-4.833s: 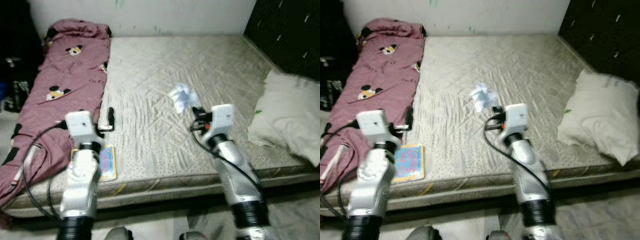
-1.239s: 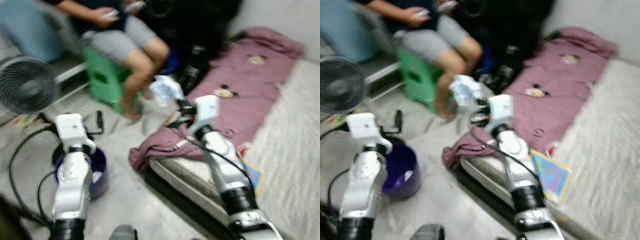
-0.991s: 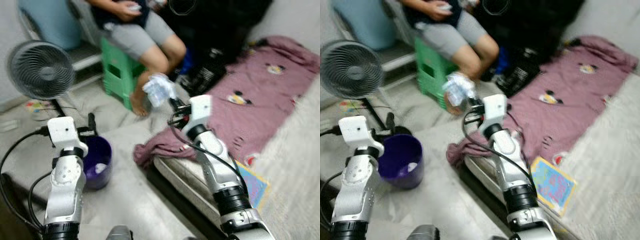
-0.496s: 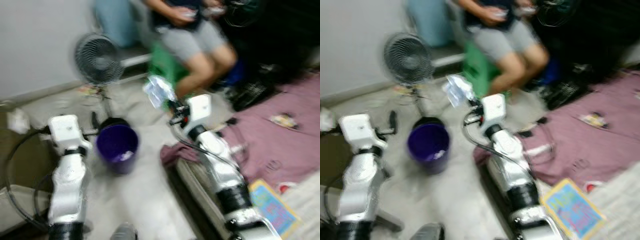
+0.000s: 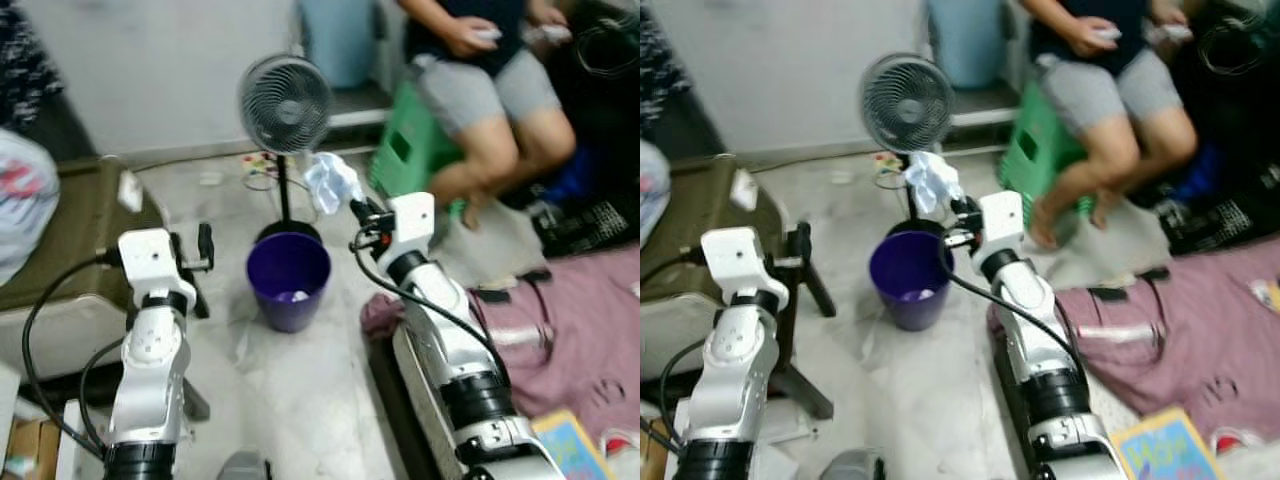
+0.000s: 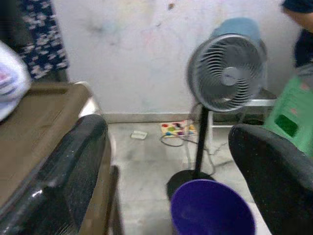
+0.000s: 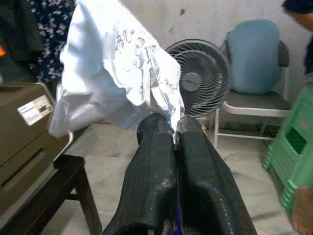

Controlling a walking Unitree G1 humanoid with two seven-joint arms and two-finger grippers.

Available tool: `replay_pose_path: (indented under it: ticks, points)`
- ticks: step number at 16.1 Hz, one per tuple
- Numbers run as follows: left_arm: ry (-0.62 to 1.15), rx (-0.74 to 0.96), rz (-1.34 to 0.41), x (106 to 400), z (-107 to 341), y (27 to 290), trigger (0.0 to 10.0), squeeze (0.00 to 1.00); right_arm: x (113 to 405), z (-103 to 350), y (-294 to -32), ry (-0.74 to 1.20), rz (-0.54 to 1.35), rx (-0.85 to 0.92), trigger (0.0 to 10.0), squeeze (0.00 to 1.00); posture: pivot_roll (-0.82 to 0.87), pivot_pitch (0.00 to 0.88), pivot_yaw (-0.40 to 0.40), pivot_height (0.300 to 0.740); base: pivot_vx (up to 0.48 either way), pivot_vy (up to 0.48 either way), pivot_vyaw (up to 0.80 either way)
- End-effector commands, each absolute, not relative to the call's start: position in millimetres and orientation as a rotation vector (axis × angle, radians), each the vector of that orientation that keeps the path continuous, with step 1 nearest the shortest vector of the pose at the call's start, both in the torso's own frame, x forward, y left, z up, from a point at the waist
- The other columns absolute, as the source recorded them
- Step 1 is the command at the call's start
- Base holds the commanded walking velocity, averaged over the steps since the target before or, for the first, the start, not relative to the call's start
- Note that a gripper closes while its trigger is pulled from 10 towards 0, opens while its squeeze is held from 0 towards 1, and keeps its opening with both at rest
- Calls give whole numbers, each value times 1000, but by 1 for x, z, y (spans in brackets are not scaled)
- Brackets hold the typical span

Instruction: Clean up the room

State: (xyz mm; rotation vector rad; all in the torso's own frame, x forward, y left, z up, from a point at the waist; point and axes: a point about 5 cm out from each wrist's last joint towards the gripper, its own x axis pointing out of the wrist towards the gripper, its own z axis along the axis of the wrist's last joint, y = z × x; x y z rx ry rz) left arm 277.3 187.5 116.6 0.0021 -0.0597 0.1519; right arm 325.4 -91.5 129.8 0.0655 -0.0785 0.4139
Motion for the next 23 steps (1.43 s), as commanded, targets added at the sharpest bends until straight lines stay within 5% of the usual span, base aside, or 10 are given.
replay_pose_path:
  ticks: [1, 8, 23]
  points:
    - [-66, 23, 188, 274, 119, 194, 10000, 0, 324, 136, -89, -101, 412, 69, 10000, 0, -28, 0, -42, 740, 0, 0, 800]
    - [-61, 29, 217, 261, 117, 203, 10000, 0, 299, 130, -134, -58, 229, 91, 10000, 0, -56, 0, -31, 740, 0, 0, 569]
    - [-83, -3, 145, 262, 121, 193, 10000, 0, 296, 139, -123, -64, 284, 79, 10000, 0, -63, 3, -36, 740, 98, 0, 87]
